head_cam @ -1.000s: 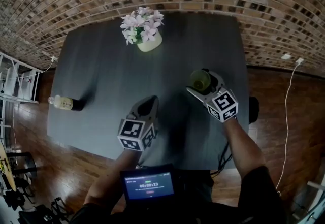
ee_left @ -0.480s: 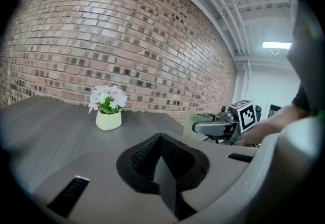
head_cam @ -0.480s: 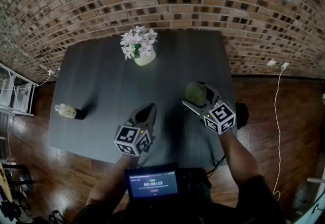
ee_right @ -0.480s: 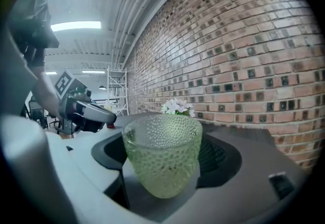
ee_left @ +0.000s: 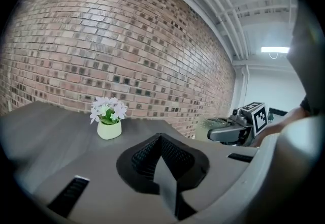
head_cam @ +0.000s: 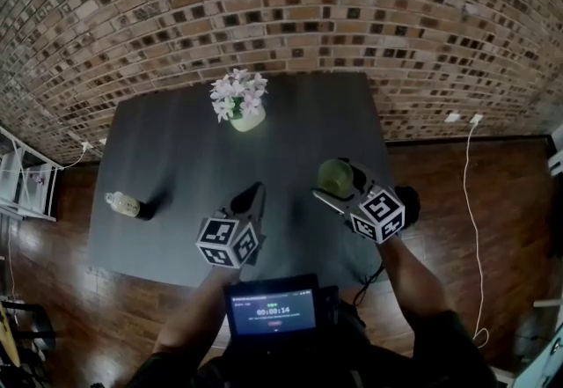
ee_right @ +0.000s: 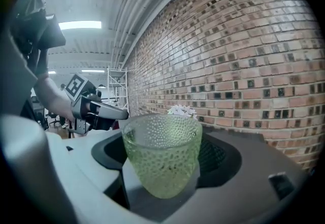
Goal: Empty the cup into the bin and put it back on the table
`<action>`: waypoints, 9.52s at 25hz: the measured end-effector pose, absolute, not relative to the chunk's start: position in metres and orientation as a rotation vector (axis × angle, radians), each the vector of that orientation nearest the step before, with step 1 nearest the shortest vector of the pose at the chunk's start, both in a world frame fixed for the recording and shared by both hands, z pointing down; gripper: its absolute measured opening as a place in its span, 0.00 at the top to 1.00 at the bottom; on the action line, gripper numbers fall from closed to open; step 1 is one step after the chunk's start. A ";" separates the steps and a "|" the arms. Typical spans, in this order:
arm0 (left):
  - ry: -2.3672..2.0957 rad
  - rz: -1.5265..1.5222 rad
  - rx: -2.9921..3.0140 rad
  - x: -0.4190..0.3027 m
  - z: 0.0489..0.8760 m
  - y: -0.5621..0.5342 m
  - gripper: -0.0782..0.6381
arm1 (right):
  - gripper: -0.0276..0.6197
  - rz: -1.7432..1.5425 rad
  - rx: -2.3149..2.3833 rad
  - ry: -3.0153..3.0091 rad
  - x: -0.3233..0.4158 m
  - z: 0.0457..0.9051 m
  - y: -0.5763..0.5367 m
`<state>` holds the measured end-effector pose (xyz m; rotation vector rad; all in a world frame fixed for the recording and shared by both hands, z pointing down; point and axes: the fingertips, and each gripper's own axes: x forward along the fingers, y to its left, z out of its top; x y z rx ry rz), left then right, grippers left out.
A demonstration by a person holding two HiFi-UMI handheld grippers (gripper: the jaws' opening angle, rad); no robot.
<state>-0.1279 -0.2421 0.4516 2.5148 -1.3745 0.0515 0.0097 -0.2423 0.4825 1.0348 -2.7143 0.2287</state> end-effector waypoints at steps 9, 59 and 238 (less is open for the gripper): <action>-1.389 -0.034 2.543 -0.128 0.424 -0.243 0.89 | 0.35 0.222 1.045 -2.735 0.004 0.458 -0.227; -0.913 0.007 2.767 0.131 0.395 -0.276 0.89 | 0.35 0.281 1.699 -2.286 0.319 0.415 -0.213; -1.151 0.016 2.748 0.261 0.402 -0.284 0.89 | 0.35 -0.610 0.538 -0.926 0.558 0.420 -0.272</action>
